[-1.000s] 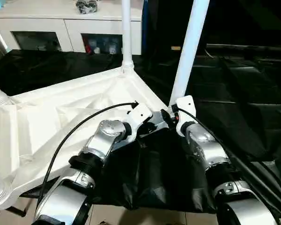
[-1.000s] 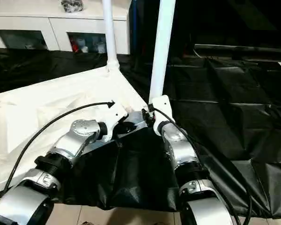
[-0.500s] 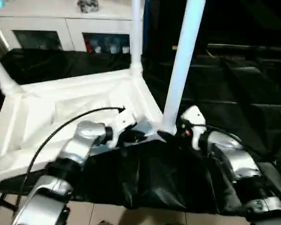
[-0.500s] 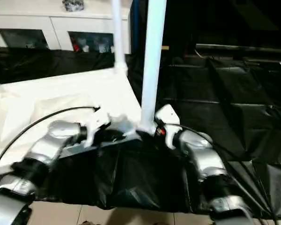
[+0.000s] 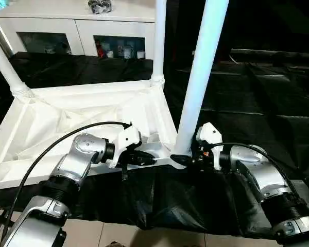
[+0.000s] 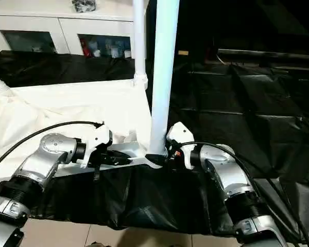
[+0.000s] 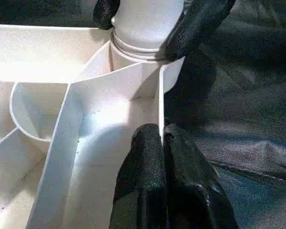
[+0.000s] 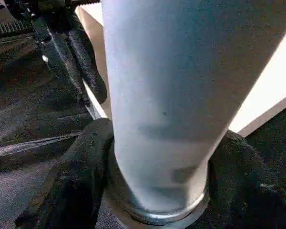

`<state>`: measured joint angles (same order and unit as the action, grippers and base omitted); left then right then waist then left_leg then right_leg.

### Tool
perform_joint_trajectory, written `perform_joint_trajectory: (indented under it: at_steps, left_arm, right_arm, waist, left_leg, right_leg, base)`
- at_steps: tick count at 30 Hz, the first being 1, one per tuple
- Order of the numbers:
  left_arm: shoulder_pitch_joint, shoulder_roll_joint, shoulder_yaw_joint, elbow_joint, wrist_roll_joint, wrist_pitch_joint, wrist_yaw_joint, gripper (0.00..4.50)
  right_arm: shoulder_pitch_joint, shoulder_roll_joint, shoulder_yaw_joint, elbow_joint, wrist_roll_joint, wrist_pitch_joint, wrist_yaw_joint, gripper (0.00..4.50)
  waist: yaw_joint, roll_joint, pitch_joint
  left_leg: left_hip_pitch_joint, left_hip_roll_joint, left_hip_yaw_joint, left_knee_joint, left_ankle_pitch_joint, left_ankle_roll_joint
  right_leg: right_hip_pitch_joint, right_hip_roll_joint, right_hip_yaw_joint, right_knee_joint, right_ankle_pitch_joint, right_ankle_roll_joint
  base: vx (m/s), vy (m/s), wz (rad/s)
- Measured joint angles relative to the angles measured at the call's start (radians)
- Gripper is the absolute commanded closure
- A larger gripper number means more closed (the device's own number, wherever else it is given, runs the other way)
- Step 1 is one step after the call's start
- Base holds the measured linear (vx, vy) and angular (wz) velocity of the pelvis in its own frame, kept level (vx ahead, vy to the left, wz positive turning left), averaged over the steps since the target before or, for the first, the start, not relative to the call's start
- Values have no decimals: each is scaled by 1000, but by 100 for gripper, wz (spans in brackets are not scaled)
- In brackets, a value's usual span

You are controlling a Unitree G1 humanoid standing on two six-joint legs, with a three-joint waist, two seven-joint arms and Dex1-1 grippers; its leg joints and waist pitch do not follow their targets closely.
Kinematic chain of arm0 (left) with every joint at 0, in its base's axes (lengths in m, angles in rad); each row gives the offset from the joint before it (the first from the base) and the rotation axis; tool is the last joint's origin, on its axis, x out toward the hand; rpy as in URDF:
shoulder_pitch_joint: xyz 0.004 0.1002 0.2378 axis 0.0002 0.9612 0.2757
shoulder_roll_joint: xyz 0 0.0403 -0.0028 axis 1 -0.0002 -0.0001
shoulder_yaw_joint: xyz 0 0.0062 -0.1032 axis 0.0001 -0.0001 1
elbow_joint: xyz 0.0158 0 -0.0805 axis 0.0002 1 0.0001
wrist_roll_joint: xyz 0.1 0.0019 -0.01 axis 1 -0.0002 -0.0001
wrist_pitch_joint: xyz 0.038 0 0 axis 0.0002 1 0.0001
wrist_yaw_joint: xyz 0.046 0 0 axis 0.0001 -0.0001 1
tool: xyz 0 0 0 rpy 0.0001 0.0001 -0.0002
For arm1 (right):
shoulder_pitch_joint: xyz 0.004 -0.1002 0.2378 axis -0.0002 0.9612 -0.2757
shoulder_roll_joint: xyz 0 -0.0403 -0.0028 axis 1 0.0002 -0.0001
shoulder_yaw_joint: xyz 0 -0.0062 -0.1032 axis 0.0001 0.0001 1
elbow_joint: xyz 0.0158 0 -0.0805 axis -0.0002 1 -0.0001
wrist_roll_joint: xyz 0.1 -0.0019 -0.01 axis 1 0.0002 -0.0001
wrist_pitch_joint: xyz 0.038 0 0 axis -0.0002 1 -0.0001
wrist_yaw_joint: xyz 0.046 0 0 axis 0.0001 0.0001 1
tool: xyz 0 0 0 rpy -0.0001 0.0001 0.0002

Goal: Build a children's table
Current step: Rotate leg to tighten

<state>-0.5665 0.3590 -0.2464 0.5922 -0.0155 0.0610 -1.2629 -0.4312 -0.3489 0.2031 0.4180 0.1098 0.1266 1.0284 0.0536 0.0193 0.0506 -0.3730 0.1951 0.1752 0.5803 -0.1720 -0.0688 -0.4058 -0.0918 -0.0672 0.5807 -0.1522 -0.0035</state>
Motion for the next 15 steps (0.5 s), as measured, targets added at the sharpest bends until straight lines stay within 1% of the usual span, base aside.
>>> perform_joint_trajectory:
  at_steps: [5, 8, 9, 10, 11, 12, 15]
  left_arm:
    - [0, 0, 0, 0, 0, -4, 1, 450]
    - [0, -11, 0, 4, 11, -8, 35, 450]
    - [-4, -22, 0, 17, 17, -11, 63, 450]
    - [-20, -40, 3, 39, 29, -10, 113, 450]
    - [-28, -50, 5, 49, 36, -10, 140, 450]
    - [-34, -64, 6, 59, 44, -9, 170, 450]
    - [-73, -127, 11, 111, 69, 13, 305, 450]
  right_arm:
    - [0, 4, 4, -6, -5, 0, 2, 189]
    - [5, 15, 0, -6, -17, 2, -34, 189]
    - [4, 28, -5, 3, -29, 1, -76, 189]
    - [1, 59, -28, 28, -40, 1, -149, 189]
    - [-4, 75, -39, 40, -45, 1, -193, 189]
    - [-8, 92, -49, 57, -46, 1, -239, 189]
    - [-45, 173, -102, 128, -64, 5, -439, 189]
  waist:
    - [1, -1, 1]
    - [1, -1, 1]
    - [1, -3, 0]
    - [0, -5, 1]
    - [0, -6, 2]
    - [-1, -6, 2]
    - [-6, -6, 2]
  left_leg:
    - [0, 0, 0, 0, 0, 0]
    - [0, 0, 0, 0, 0, 0]
    - [1, 0, 0, 0, 0, 0]
    - [2, 0, 0, 1, 0, 0]
    - [2, 0, 0, 1, 0, 0]
    - [2, 0, 0, 1, 0, 0]
    - [2, -1, 0, 3, 0, 0]
  right_leg:
    - [0, 0, 0, 0, 0, 0]
    - [0, 0, 0, 0, 0, 0]
    - [1, 0, 0, 0, 0, 0]
    - [1, 0, 0, 2, 0, 0]
    - [0, 0, 0, 2, 0, 0]
    - [1, 0, 1, 2, -2, 3]
    - [1, 0, 2, 2, -3, 5]
  base:
    - [0, 0, 0]
    - [0, 0, 0]
    - [0, 0, 0]
    - [0, 0, 0]
    - [0, 0, 0]
    - [0, 0, 0]
    - [0, 0, 0]
